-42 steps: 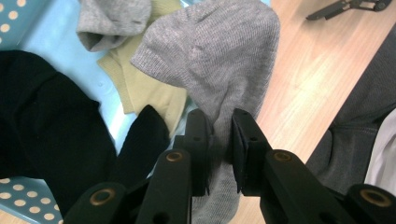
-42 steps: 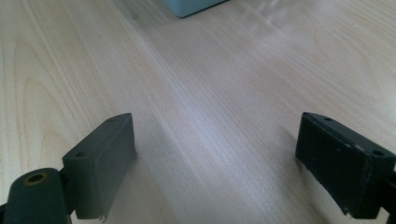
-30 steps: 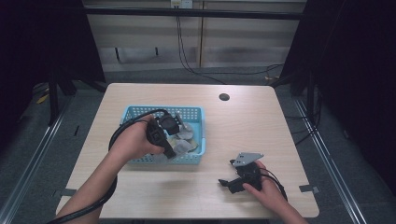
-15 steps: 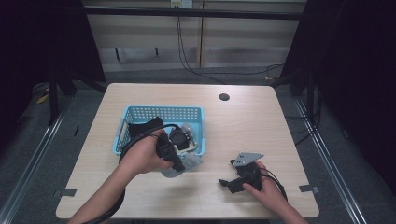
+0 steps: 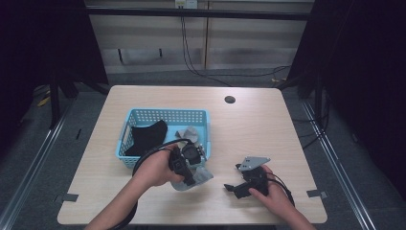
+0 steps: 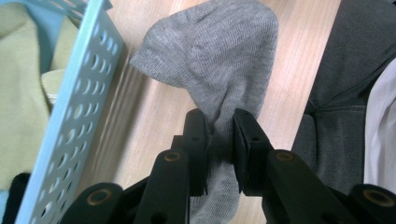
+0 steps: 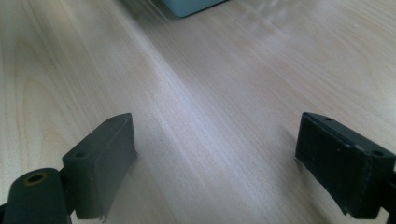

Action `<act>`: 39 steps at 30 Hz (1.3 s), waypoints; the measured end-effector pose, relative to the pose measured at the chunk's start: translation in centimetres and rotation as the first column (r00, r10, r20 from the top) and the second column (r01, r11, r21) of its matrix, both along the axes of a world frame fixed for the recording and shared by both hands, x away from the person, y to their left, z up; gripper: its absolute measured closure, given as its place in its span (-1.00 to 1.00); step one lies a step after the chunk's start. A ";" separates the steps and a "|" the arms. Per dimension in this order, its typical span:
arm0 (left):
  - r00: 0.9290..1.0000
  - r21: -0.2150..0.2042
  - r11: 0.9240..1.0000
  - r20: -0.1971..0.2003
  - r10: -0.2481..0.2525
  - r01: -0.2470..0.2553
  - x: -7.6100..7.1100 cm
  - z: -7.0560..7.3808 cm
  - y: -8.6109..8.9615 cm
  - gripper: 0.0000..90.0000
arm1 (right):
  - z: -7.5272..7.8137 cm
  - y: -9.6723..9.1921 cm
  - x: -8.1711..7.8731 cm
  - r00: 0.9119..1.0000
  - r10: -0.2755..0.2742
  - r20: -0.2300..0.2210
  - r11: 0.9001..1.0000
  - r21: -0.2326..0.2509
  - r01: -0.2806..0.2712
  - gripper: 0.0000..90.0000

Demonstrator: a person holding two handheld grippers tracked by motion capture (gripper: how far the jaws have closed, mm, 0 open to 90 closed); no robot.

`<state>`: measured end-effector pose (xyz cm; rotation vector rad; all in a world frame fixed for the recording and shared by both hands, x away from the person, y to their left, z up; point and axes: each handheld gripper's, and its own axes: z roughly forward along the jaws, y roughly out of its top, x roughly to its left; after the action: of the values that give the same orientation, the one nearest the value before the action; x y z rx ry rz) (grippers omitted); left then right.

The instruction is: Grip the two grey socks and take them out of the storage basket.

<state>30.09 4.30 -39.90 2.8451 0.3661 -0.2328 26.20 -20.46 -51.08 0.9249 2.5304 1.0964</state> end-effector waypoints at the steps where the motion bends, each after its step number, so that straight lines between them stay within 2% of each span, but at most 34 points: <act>1: 1.000 0.000 1.000 0.000 0.000 0.000 0.0 0.0 0.0 0.70 | 0.0 0.0 0.0 1.000 0.000 0.000 1.000 0.000 0.000 -0.74; 12: 1.000 0.012 1.000 0.004 0.005 -0.005 0.1 -1.9 -0.3 0.64 | 0.0 0.0 0.0 1.000 0.002 0.006 1.000 -0.002 -0.002 -0.74; 18: 1.000 0.012 1.000 -0.001 0.027 -0.027 0.3 -2.0 -0.1 0.49 | 0.0 0.0 0.0 1.000 0.002 0.000 1.000 -0.001 -0.002 -0.74; 22: 0.999 0.005 0.999 -0.011 0.043 -0.043 0.3 -1.6 0.1 0.38 | 0.0 0.0 0.0 1.000 0.003 0.007 1.000 -0.002 -0.003 -0.74; 23: 0.999 0.007 0.999 -0.008 0.044 -0.044 0.3 -1.2 0.2 0.28 | 0.0 0.0 0.0 1.000 0.000 0.003 1.000 0.000 0.000 -0.74; 31: 0.997 -0.030 0.997 -0.002 0.071 -0.071 0.7 0.7 0.9 0.21 | 0.0 0.0 0.0 1.000 0.000 0.000 1.000 0.000 0.000 -0.74; 36: 0.991 -0.069 0.989 0.014 0.133 -0.132 2.1 2.5 1.7 0.11 | 0.0 0.0 0.0 1.000 0.001 0.005 1.000 0.000 -0.001 -0.74; 39: 0.987 -0.093 0.983 0.008 0.160 -0.159 2.8 3.0 1.9 0.01 | 0.0 0.0 0.1 1.000 0.001 0.011 1.000 -0.002 -0.001 -0.74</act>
<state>32.90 6.20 -36.92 2.7087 0.5623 -0.1902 26.25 -20.48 -51.09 0.9151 2.5230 1.0965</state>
